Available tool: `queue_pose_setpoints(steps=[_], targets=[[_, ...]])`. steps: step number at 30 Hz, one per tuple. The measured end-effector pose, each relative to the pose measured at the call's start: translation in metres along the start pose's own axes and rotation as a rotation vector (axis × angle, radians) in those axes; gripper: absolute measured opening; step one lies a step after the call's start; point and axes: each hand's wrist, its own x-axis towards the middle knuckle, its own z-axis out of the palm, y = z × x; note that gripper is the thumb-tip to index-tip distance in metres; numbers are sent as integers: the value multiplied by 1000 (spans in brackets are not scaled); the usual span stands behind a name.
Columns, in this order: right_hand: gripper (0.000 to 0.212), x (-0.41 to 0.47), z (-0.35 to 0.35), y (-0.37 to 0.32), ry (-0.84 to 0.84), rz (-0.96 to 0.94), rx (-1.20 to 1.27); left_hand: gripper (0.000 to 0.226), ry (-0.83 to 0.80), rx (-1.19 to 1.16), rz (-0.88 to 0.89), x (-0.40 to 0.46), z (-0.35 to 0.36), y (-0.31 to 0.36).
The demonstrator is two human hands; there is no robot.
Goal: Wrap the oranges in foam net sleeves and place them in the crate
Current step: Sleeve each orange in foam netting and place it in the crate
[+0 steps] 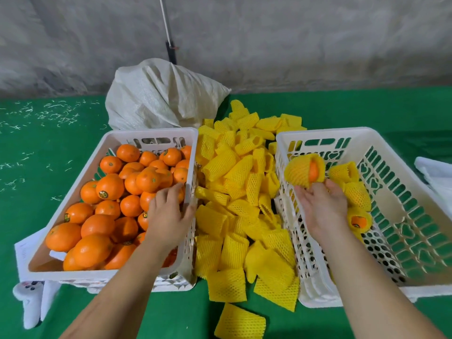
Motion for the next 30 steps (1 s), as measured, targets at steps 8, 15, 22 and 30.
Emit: queue_pose_setpoints(steps=[8, 15, 22, 30], targets=[[74, 11, 0, 27, -53, -346, -813, 46, -226, -587, -355, -1, 6, -5], [41, 38, 38, 55, -602, -709, -1876, 52, -413, 0, -245, 5, 17, -22], [38, 77, 49, 71, -870, -247, -1647, 67, -502, 424, -221, 6, 22, -21], [33, 43, 49, 51, -616, -151, -967, 51, -426, 346, -176, 9, 20, -19]])
